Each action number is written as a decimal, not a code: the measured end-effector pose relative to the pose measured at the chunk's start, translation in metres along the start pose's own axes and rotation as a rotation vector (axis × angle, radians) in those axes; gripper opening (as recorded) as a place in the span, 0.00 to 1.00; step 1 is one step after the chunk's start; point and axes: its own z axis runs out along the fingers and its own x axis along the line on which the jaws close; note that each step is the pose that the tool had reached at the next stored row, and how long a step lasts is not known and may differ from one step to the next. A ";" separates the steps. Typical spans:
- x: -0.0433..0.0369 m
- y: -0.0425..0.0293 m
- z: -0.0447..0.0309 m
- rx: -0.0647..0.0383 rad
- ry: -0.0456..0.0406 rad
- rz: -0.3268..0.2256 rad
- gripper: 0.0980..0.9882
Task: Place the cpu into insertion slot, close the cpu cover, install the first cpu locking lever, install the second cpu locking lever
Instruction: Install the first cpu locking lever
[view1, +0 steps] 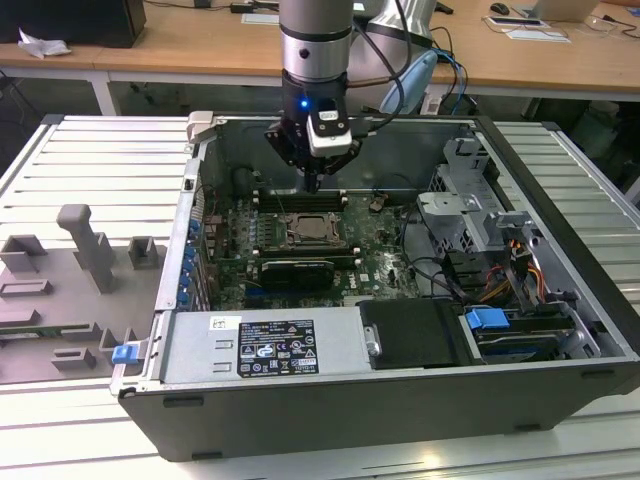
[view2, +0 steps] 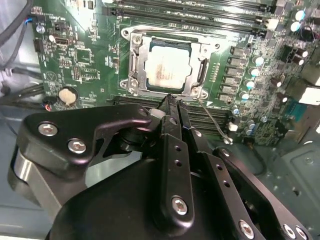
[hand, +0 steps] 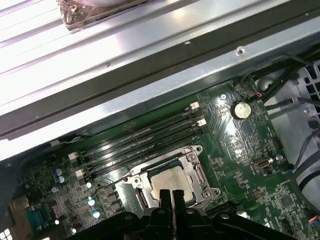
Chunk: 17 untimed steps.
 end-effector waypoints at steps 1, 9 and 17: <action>0.0000 -0.0001 0.0000 0.000 0.0005 -0.010 0.07; -0.0001 -0.0002 -0.0001 -0.003 0.0056 -0.113 0.00; 0.0000 -0.0002 0.0002 -0.008 0.0148 -0.298 0.00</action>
